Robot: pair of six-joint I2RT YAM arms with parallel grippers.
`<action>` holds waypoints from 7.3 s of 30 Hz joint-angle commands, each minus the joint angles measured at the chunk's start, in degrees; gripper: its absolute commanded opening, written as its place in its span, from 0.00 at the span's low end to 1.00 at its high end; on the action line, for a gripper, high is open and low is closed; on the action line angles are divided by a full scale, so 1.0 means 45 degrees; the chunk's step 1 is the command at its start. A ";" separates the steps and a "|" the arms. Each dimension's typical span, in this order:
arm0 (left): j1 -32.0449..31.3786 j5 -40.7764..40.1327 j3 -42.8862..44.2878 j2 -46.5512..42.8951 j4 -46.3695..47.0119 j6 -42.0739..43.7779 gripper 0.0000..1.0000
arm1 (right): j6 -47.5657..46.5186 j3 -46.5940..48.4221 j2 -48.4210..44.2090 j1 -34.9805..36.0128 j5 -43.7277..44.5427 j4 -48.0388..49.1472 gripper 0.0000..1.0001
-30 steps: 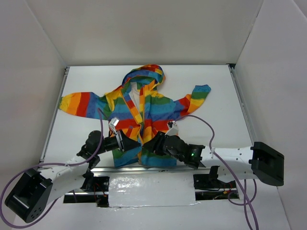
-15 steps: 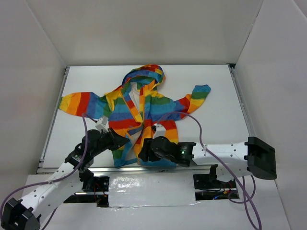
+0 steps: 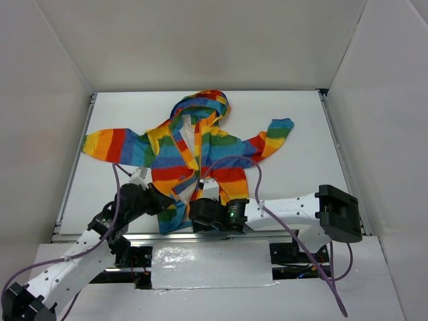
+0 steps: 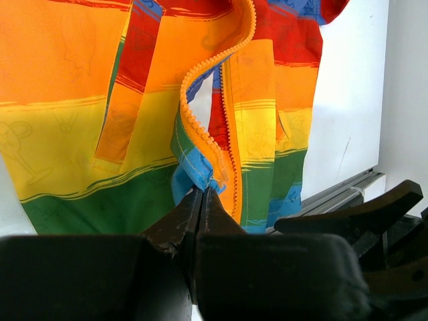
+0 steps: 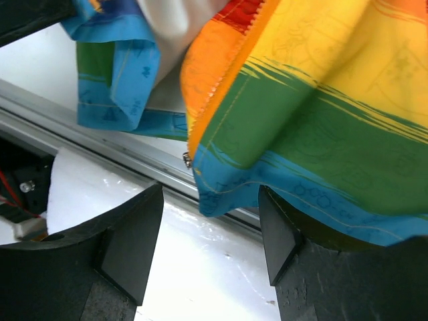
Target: Zip up the jacket
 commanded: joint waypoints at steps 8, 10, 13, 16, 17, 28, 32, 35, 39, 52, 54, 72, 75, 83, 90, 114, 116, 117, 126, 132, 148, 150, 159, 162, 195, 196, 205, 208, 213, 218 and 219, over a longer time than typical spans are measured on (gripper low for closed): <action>-0.0013 0.0520 0.0044 -0.0284 0.0145 0.0240 0.00 | -0.0169 0.0191 0.0556 0.0071 -0.0263 0.0667 0.66; 0.0007 0.0618 -0.0034 -0.0324 0.0165 0.0259 0.00 | -0.0229 0.0172 0.0712 0.0051 -0.0459 0.0942 0.65; -0.0013 0.0696 -0.0034 -0.0304 0.0204 0.0298 0.00 | -0.0248 0.0386 0.1122 0.0032 -0.0284 0.0788 0.62; -0.0013 0.0697 -0.0034 -0.0285 0.0204 0.0318 0.00 | -0.0307 0.0504 0.1358 -0.0027 -0.0244 0.0923 0.54; -0.0013 0.0735 -0.0053 -0.0246 0.0243 0.0318 0.00 | -0.0307 0.0484 0.1397 -0.0066 -0.0263 0.0962 0.52; -0.0013 0.0989 -0.0229 0.0086 0.0692 0.0338 0.00 | -0.0307 0.0153 0.1534 -0.0378 -0.0146 0.1606 0.28; -0.0013 0.1106 -0.0230 0.0223 0.0809 0.0415 0.00 | -0.0482 -0.0471 0.1087 -0.0787 -0.0884 0.3104 0.08; -0.0013 0.1262 0.0024 0.0379 0.0809 0.0707 0.00 | -0.0464 -0.2649 -0.0041 -0.1740 -0.2543 0.5927 0.00; -0.0013 0.1632 0.0395 0.0322 0.1101 0.1079 0.00 | 0.0317 -0.5560 -0.1628 -0.4158 -0.5980 1.0661 0.00; -0.0013 0.5227 0.0122 -0.0188 0.6824 0.1508 0.00 | -0.0716 -0.7152 -0.2901 -0.7212 -1.2151 1.7325 0.00; -0.0013 0.5150 0.0394 0.0007 0.6825 0.1567 0.00 | -0.1842 -0.6166 -0.3075 -0.7215 -1.1693 1.4729 0.00; -0.0013 0.3900 0.1450 0.1082 0.5106 0.2427 0.00 | -0.7689 -0.1785 -0.3178 -0.5926 -0.2591 0.5069 0.00; -0.0013 0.3977 0.1587 0.1180 0.5048 0.2544 0.00 | -0.7539 -0.5051 -0.5349 -0.5984 -0.6323 1.0337 0.00; -0.0032 0.5070 0.1470 0.0731 0.6239 0.2699 0.00 | -0.6110 -0.7210 -0.5146 -0.6102 -0.8678 1.5429 0.00; -0.0032 0.5949 0.0982 0.0672 0.7371 0.2642 0.00 | -0.5599 -0.8266 -0.4970 -0.6101 -1.0302 1.8775 0.00; -0.0013 0.6537 0.0083 0.0965 0.8661 0.2290 0.00 | -0.4038 -0.7016 -0.4052 -0.7117 -1.2313 1.8013 0.00; -0.0032 0.6458 0.0083 0.0965 0.8661 0.2290 0.00 | -0.3979 -0.6977 -0.4033 -0.7117 -1.2431 1.7877 0.00; -0.0032 0.6419 0.0083 0.0965 0.8680 0.2290 0.00 | -0.3959 -0.6977 -0.3994 -0.7098 -1.2490 1.7819 0.00; -0.0032 0.6302 0.0259 0.1005 0.8603 0.2330 0.00 | -0.3803 -0.6859 -0.3817 -0.7098 -1.2568 1.7271 0.00; -0.0032 0.6302 0.0220 0.0985 0.8544 0.2330 0.00 | -0.3861 -0.7016 -0.4071 -0.7117 -1.2373 1.7213 0.00; -0.0032 0.6321 0.0201 0.1278 0.8856 0.2095 0.00 | -0.4272 -0.7055 -0.4560 -0.7117 -1.2022 1.6725 0.00; -0.0032 0.6341 0.0181 0.1220 0.8837 0.2076 0.00 | -0.4330 -0.6958 -0.4521 -0.7098 -1.2021 1.6627 0.00; -0.0032 0.6458 0.0337 0.1160 0.8583 0.2193 0.00 | -0.4272 -0.6664 -0.4247 -0.7117 -1.1826 1.6411 0.00; -0.0032 0.6536 0.0298 0.1258 0.8700 0.2173 0.00 | -0.4291 -0.6606 -0.4345 -0.7117 -1.1865 1.6295 0.00; -0.0032 0.5716 0.0396 0.0985 0.8329 0.1587 0.00 | -0.4643 -0.6977 -0.4658 -0.7117 -1.2275 1.6490 0.00; -0.0032 0.5735 0.0376 0.1004 0.8348 0.1568 0.00 | -0.4643 -0.6938 -0.4638 -0.7117 -1.2275 1.6509 0.00; -0.0032 0.5911 0.0376 0.0946 0.8271 0.1606 0.00 | -0.4623 -0.6626 -0.4443 -0.7117 -1.2178 1.6333 0.00; -0.0032 0.5950 0.0357 0.1004 0.8212 0.1607 0.00 | -0.4604 -0.6567 -0.4423 -0.7117 -1.2158 1.6295 0.00; -0.0032 0.6126 0.0220 0.1004 0.8466 0.1548 0.00 | -0.4643 -0.6391 -0.4404 -0.7098 -1.2041 1.6002 0.00; -0.0032 0.6165 0.0142 0.0946 0.8446 0.1587 0.00 | -0.4623 -0.6157 -0.4384 -0.7117 -1.1827 1.5437 0.00; -0.0013 0.6165 0.0122 0.0926 0.8446 0.1587 0.00 | -0.4643 -0.6021 -0.4365 -0.7117 -1.1845 1.5319 0.00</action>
